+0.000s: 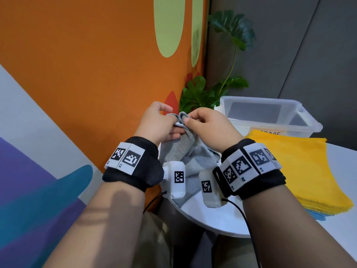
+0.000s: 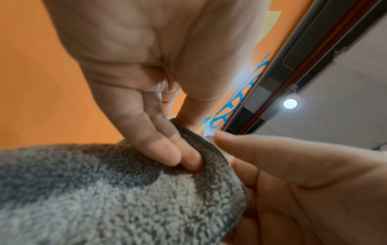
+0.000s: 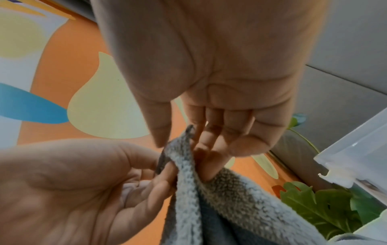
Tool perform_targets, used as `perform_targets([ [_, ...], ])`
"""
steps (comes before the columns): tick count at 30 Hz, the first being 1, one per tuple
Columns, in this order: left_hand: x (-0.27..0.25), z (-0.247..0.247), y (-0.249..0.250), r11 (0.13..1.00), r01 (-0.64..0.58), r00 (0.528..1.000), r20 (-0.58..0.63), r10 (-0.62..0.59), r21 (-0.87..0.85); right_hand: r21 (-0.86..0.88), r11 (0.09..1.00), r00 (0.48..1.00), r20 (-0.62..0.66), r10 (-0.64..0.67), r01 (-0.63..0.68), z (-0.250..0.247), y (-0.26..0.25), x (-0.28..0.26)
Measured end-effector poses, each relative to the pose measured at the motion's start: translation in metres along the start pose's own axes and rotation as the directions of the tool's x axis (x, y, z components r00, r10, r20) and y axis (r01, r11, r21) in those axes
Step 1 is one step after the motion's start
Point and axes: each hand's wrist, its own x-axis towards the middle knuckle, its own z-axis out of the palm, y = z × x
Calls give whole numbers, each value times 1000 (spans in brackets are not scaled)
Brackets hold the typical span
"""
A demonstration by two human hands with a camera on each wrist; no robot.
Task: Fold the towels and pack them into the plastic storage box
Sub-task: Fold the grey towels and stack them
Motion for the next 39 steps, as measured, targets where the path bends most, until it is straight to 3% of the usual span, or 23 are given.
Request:
perform_targets([
  [3, -1, -1, 1, 1000, -13, 999, -36, 12, -27, -48, 999, 994, 105, 5, 0, -2, 0, -2],
  [5, 1, -2, 0, 998, -38, 995, -88, 43, 59, -153, 988, 993, 115, -4, 22, -3, 1, -3],
  [9, 10, -16, -7, 901, -79, 964, -199, 178, 426, -236, 967, 996, 0, -94, 92, -12, -5, -3],
  [14, 11, -25, -12, 885, -22, 975, -187, 123, 466, -306, 941, 966, -163, -203, 146, -24, -10, 1],
  [20, 13, -21, 5, 962, -103, 987, -97, 131, 252, -224, 966, 915, -349, -201, 127, -25, -7, 7],
  [24, 6, -18, 20, 942, -190, 981, 22, 191, 275, -150, 979, 864, -466, -192, 136, -31, -11, 10],
  [28, 5, -21, 14, 840, -254, 962, 214, 169, 480, -175, 978, 789, -582, -197, 114, -52, -17, 9],
  [32, 6, -20, 4, 670, -341, 930, 341, 137, 659, -206, 972, 778, -592, -213, 109, -60, -17, 8],
  [34, 8, -21, 4, 568, -373, 928, 289, 237, 733, -216, 972, 786, -583, -205, 94, -58, -14, 7],
  [36, 11, -25, 6, 577, -341, 915, 119, 386, 742, -223, 972, 788, -584, -195, 75, -59, -12, 6],
  [39, 12, -28, 17, 607, -381, 798, -83, 597, 697, -220, 971, 766, -607, -211, 92, -63, -13, 7],
])
